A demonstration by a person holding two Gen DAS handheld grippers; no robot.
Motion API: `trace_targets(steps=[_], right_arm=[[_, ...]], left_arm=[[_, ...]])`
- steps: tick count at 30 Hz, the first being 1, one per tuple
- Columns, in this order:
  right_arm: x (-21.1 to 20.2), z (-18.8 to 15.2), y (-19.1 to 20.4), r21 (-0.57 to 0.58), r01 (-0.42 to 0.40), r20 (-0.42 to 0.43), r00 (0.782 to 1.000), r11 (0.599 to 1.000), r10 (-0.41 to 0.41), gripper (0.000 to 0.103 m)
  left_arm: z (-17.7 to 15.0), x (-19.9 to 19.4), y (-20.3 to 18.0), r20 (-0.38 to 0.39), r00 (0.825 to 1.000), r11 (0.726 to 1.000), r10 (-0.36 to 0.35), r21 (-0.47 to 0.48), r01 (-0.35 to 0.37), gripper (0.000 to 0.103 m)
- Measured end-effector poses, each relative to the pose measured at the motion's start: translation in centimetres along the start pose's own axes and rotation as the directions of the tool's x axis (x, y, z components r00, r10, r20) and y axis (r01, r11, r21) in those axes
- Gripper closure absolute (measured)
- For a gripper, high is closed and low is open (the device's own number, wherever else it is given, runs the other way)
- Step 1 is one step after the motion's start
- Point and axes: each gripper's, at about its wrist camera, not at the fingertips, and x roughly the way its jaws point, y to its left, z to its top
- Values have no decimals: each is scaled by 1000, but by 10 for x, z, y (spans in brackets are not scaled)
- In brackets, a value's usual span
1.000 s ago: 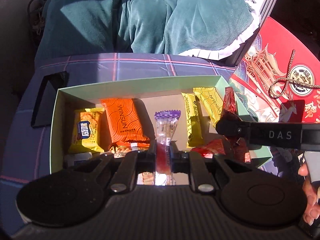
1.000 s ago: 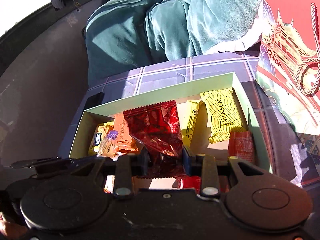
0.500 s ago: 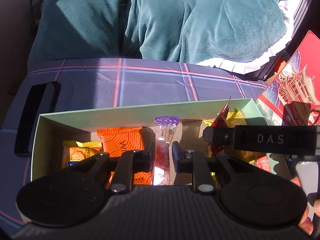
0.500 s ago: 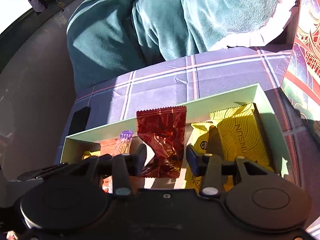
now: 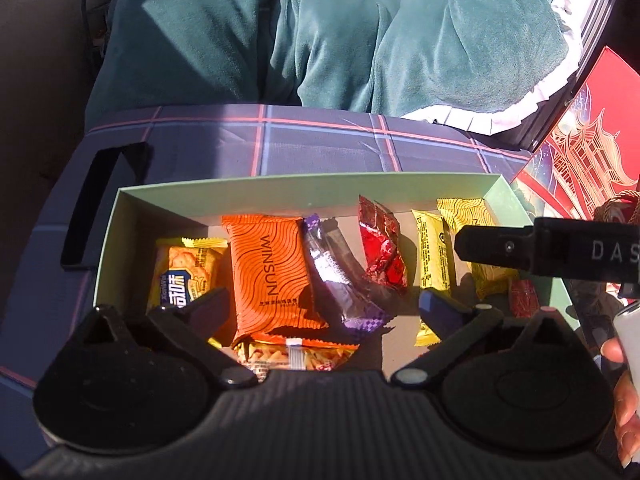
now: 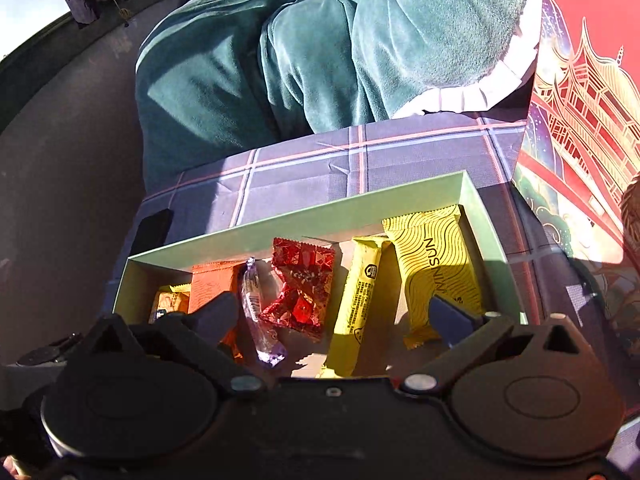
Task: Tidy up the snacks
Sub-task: 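Release both snacks into the tray by opening both grippers, then move both grippers back to the snack pile beside the tray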
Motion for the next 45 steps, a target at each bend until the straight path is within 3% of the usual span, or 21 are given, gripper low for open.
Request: trace_targets(steps=[19, 28, 30, 34, 36, 45], right_arm=[[-96, -88, -31, 6, -29, 26, 999, 1000, 29, 1], [-95, -125, -52, -1, -5, -10, 1000, 1000, 5, 46], [-89, -129, -55, -5, -5, -34, 999, 1000, 5, 64], [-77, -132, -53, -53, 9, -54, 998, 999, -12, 65], [-66, -132, -54, -66, 27, -61, 998, 997, -31, 65], [-43, -148, -73, 21, -42, -176, 983, 999, 45, 65]], left_arm=[[-93, -77, -15, -28, 997, 996, -68, 51, 69, 1], [-128, -64, -20, -91, 993, 993, -70, 90, 78, 1], [-132, -58, -22, -96, 992, 991, -79, 103, 89, 3], [-133, -46, -25, -113, 987, 985, -113, 115, 126, 28], [-134, -40, -27, -125, 984, 982, -126, 126, 141, 34], [-146, -31, -39, -180, 968, 958, -175, 194, 209, 36]])
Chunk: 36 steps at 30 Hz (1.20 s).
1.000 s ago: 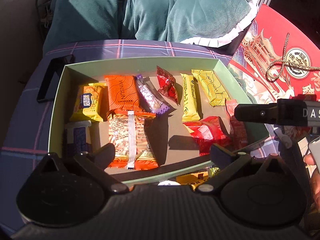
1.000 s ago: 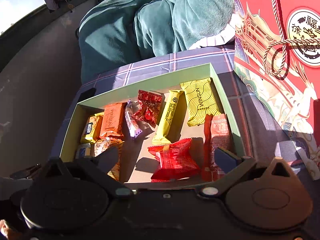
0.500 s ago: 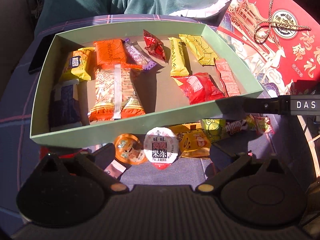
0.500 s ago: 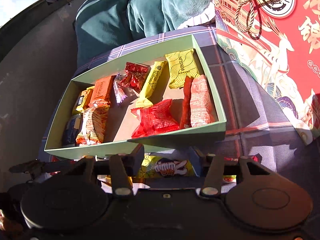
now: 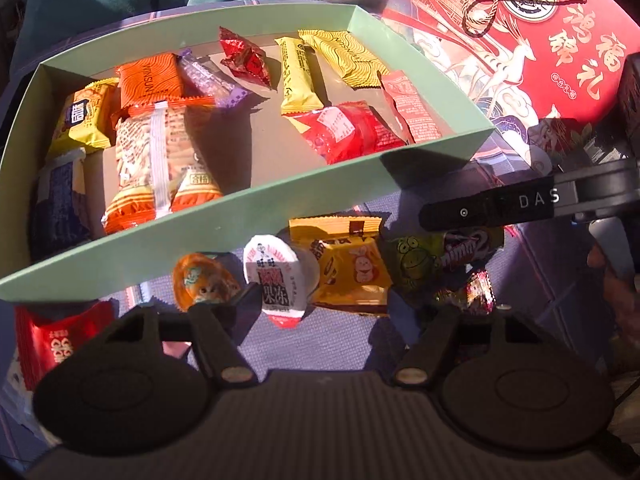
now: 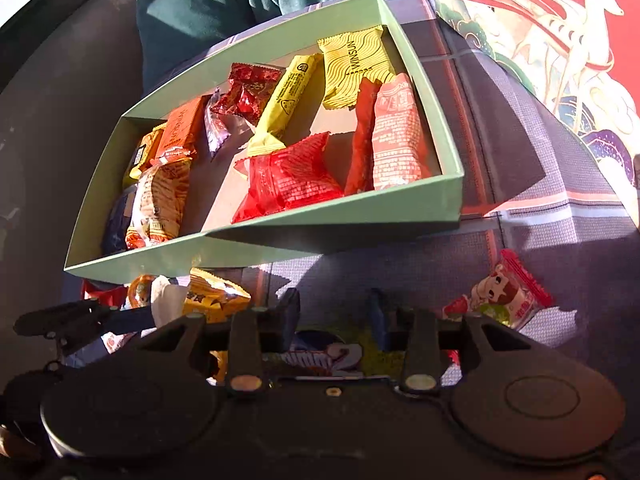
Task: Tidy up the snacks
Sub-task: 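Move both grippers back to the snack pile beside the tray, then grasp a yellow-green bar with the right gripper while the left grasps a white jelly cup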
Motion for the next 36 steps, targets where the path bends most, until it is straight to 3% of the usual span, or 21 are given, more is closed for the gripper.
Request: trace_targets(steps=[5, 9, 15, 23, 25, 28, 29, 33, 35, 36], right_arm=[[-7, -11, 7, 1, -25, -6, 1000, 1000, 25, 62], [-15, -17, 7, -23, -13, -4, 1000, 1000, 13, 53], [-26, -29, -11, 37, -9, -7, 1000, 999, 9, 51], [-36, -50, -1, -27, -68, -26, 997, 997, 67, 41], [-40, -57, -1, -40, -59, -24, 998, 997, 58, 33], [-44, -65, -3, -61, -47, -23, 999, 997, 46, 32], [-44, -68, -2, -70, -32, -19, 999, 997, 31, 34], [-42, -72, -8, -9, -61, -17, 998, 998, 61, 67], [-41, -70, -10, 17, -58, -16, 998, 998, 58, 79], [-40, -70, -9, 9, -40, -12, 999, 999, 40, 79]], left_arm=[[-8, -1, -2, -20, 1000, 1000, -23, 0, 23, 36], [-13, -3, 1, -13, 1000, 1000, 1, -25, -2, 36], [-13, -8, 10, 3, 1000, 998, 24, -63, -24, 35], [-18, -14, 18, 18, 998, 993, 58, -102, -56, 35], [-19, -14, 18, 18, 998, 993, 61, -107, -59, 34], [-20, -15, 16, 22, 998, 993, 66, -103, -64, 33], [-20, -15, 15, 22, 998, 993, 67, -100, -64, 33], [-20, -18, 12, 34, 997, 993, 73, -100, -69, 33], [-19, -22, 11, 50, 996, 992, 76, -100, -71, 33], [-18, -24, 10, 58, 995, 993, 79, -93, -74, 33]])
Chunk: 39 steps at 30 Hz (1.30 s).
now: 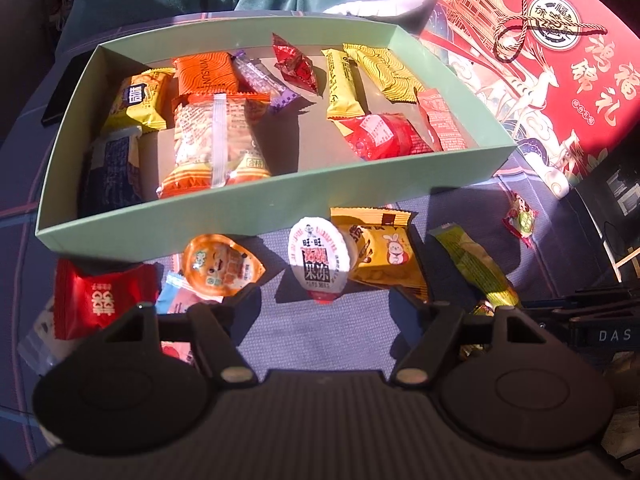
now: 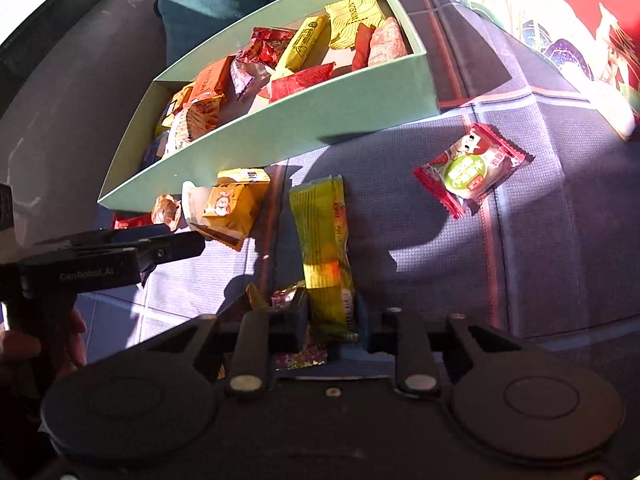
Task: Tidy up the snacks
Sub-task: 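Grasp a yellow-green bar with the right gripper while the left grasps a white jelly cup, then lower the yellow-green bar and jelly cup into the tray and release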
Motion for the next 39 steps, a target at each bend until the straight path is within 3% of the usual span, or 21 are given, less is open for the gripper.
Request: trace_targets(steps=[5, 12, 14, 16, 17, 24, 28, 30, 33, 35, 37, 39], right_arm=[[3, -2, 13, -56, 51, 42, 998, 997, -49, 79], [0, -3, 7, -26, 53, 73, 996, 998, -51, 80], [-2, -4, 6, -30, 87, 93, 992, 996, -84, 80], [-4, -4, 2, -13, 100, 106, 990, 995, -98, 79], [-5, -3, -2, 3, 101, 112, 989, 995, -101, 79], [-4, -2, -5, 11, 109, 137, 984, 994, -110, 79], [-2, -1, -6, 38, 101, 153, 983, 994, -106, 79], [-1, 0, -6, 50, 101, 158, 982, 994, -108, 79], [-1, -1, -5, 52, 103, 163, 980, 993, -111, 79], [-1, -1, -6, 53, 100, 162, 981, 994, -108, 79], [-1, -2, -7, 58, 98, 163, 981, 994, -106, 80], [-1, -2, -6, 50, 105, 165, 980, 993, -112, 79]], left_arm=[[10, 2, -9, 17, 999, 994, 29, 106, -31, 45], [18, 29, -29, -11, 999, 976, 48, 215, -45, 45], [17, 32, -36, -18, 999, 969, 38, 245, -33, 54], [15, 30, -44, -41, 999, 961, -7, 276, 18, 71], [13, 29, -47, -57, 998, 959, -35, 278, 49, 74], [11, 25, -37, -81, 996, 973, -29, 227, 47, 64], [23, 25, -34, -60, 998, 976, -7, 217, 20, 45], [24, 26, -44, -53, 998, 969, -17, 244, 29, 44], [22, 35, -60, -57, 998, 960, 2, 281, 14, 44], [19, 44, -66, -55, 997, 955, 49, 294, -31, 51], [19, 44, -66, -31, 999, 960, 39, 279, -29, 65], [21, 42, -65, -33, 999, 961, 36, 276, -26, 67]])
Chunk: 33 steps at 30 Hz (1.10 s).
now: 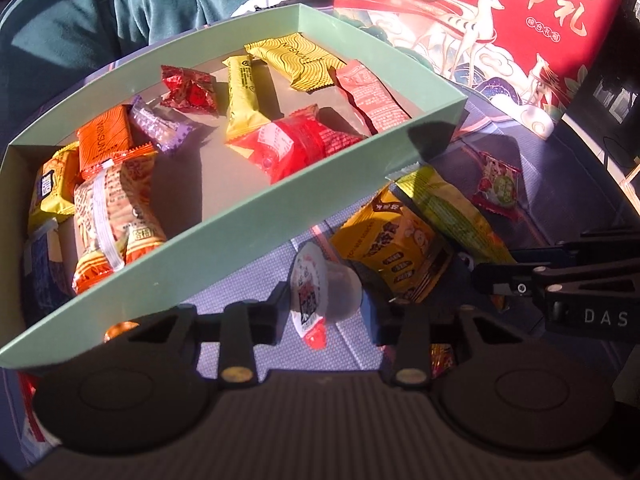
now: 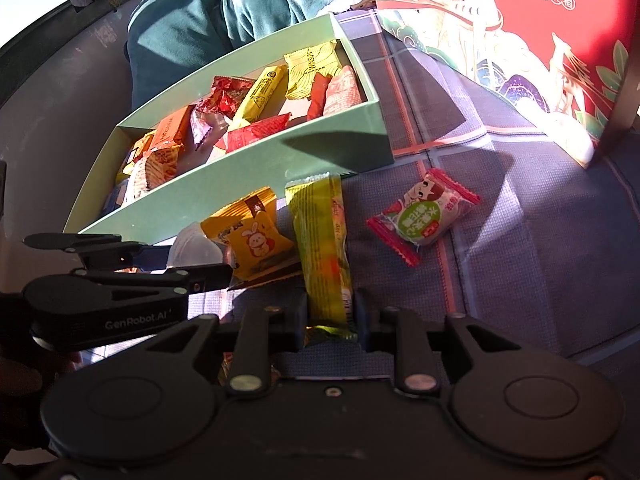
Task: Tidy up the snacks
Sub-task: 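Lower the yellow-green bar and jelly cup into the tray and release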
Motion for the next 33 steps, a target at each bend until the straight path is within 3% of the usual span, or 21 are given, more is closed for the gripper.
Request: trace_targets(steps=[4, 16, 21, 28, 33], right_arm=[[-1, 2, 0, 9, -9, -6, 1000, 1000, 9, 80], [-26, 0, 2, 24, -19, 5, 1000, 1000, 19, 80], [-44, 4, 6, 34, -61, 24, 998, 998, 60, 80], [-52, 51, 39, -10, -131, 83, 988, 991, 132, 80], [-25, 93, 69, -29, -155, 79, 984, 987, 157, 80]], left_arm=[[0, -11, 5, 21, 1000, 1000, -14, -21, 14, 75], [-20, -34, 19, 45, 997, 993, -60, -95, 64, 76], [-25, -54, 22, 81, 994, 991, -76, -107, 85, 76], [-3, -86, 48, 189, 981, 987, -50, -143, 78, 76], [25, -83, 69, 213, 977, 986, -11, -157, 45, 76]])
